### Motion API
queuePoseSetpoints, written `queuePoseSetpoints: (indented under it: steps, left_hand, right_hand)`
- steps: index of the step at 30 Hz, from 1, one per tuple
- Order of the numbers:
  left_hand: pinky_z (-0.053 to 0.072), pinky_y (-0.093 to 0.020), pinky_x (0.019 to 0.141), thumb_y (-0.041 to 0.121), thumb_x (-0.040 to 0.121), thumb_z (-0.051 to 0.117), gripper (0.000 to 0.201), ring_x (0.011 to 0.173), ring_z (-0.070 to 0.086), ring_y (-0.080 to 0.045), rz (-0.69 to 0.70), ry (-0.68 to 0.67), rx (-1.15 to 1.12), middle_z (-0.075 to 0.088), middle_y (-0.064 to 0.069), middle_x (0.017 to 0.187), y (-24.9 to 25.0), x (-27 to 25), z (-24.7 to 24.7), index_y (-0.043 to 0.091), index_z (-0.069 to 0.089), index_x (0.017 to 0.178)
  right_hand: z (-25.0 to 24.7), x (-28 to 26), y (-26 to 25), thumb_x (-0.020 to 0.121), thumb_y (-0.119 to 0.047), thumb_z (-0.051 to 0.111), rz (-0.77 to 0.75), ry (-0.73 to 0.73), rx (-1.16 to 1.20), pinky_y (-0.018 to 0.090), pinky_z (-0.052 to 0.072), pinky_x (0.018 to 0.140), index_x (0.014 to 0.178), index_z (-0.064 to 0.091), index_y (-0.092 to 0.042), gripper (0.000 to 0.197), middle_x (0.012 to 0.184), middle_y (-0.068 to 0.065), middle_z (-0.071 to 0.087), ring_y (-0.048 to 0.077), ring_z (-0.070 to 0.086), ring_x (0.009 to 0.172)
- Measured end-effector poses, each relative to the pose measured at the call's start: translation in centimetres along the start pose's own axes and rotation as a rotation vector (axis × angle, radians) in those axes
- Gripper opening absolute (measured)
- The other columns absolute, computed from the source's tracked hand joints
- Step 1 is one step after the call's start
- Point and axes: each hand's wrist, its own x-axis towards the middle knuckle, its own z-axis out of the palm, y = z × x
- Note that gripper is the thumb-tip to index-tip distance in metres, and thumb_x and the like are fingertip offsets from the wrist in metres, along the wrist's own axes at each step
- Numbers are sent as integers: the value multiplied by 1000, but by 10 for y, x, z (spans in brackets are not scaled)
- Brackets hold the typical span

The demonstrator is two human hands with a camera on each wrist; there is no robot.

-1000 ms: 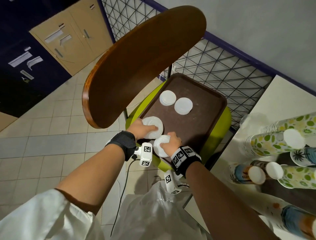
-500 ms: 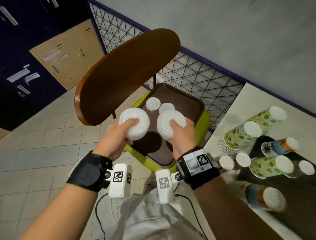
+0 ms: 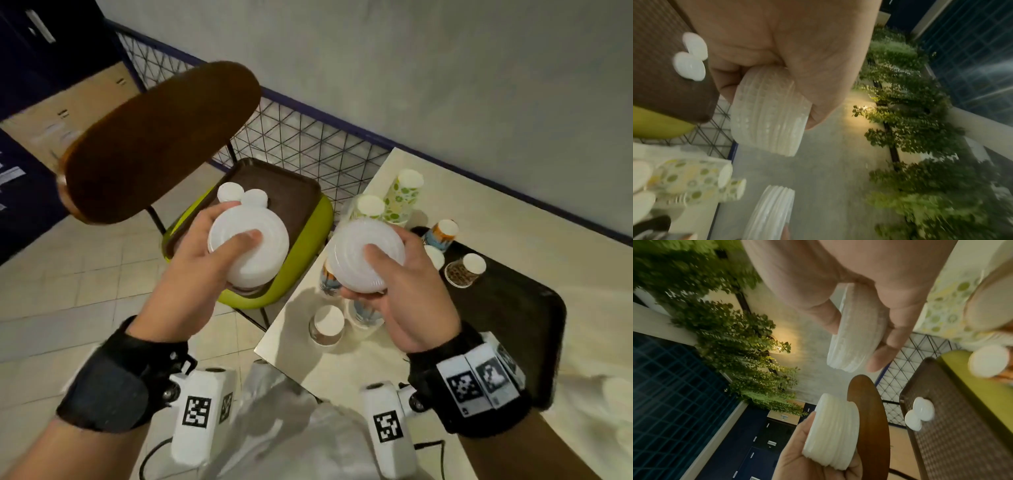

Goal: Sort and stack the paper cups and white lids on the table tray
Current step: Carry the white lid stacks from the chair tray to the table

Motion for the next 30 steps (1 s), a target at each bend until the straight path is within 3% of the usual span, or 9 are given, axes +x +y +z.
queuePoseSetpoints:
  steps: [4, 7, 9, 14, 17, 20, 22, 26, 30]
  left_hand:
    - [60, -46, 85, 24, 95, 68, 39, 117, 64, -23, 32, -147, 40, 63, 9, 127, 7, -16, 47, 47, 63, 125]
    - [56, -26, 70, 23, 96, 66, 35, 100, 67, -8, 44, -266, 74, 68, 21, 107, 10, -18, 73, 46, 64, 122]
    - [55, -22, 67, 22, 96, 66, 33, 93, 68, -3, 42, -370, 99, 70, 20, 103, 12, -17, 90, 43, 65, 122]
    - [59, -37, 82, 28, 87, 74, 36, 111, 68, -20, -7, -617, 119, 70, 3, 120, 9, -19, 132, 39, 67, 121]
    - [59, -47, 87, 35, 87, 77, 41, 113, 67, -20, 29, -736, 199, 68, 8, 121, 2, -27, 158, 44, 64, 125]
    - [56, -35, 81, 30, 92, 74, 36, 105, 65, -5, 74, -802, 233, 67, 22, 113, -7, -39, 186, 48, 63, 122]
    - [54, -30, 86, 29, 92, 72, 35, 104, 64, 0, 96, -862, 264, 66, 24, 114, -12, -51, 209, 49, 64, 121]
    - [56, -35, 95, 29, 94, 73, 35, 109, 64, -4, 69, -918, 287, 65, 17, 122, -25, -75, 254, 44, 63, 124]
    - [55, -32, 96, 30, 92, 74, 37, 108, 64, -1, 51, -954, 323, 66, 23, 116, -50, -100, 305, 46, 62, 124]
  right_hand:
    - [-41, -21, -8, 100, -11, 58, -31, 41, 10, 48, 62, 73, 131, 50, -28, 36, 132, 4, 57, 33, 64, 114]
    - [-62, -33, -14, 100, -10, 58, -43, 85, 66, 47, 62, 72, 129, 52, -28, 35, 128, 3, 59, 33, 64, 113]
    - [-72, -41, -14, 100, -9, 56, -45, 133, 98, 47, 62, 70, 128, 53, -29, 34, 127, 4, 60, 32, 65, 109]
    - [-95, -61, -9, 99, -6, 54, -37, 337, 221, 50, 61, 67, 125, 59, -25, 33, 124, 10, 60, 37, 65, 103]
    - [-116, -76, -3, 98, -5, 51, -73, 434, 283, 50, 61, 65, 123, 61, -24, 33, 121, 10, 59, 35, 63, 99]
    - [-143, -95, 5, 97, -5, 45, -128, 509, 347, 51, 60, 65, 114, 65, -25, 33, 117, 8, 59, 36, 60, 99]
    - [-168, -109, 9, 96, -5, 43, -153, 561, 363, 52, 60, 66, 115, 65, -24, 34, 122, 9, 57, 38, 58, 102]
    - [-224, -131, 19, 93, -7, 45, -175, 621, 367, 56, 61, 70, 130, 61, -18, 42, 136, 13, 51, 42, 53, 114]
    - [-288, -149, 34, 76, -19, 60, -140, 692, 356, 50, 58, 70, 126, 64, -23, 50, 140, 12, 49, 45, 48, 123]
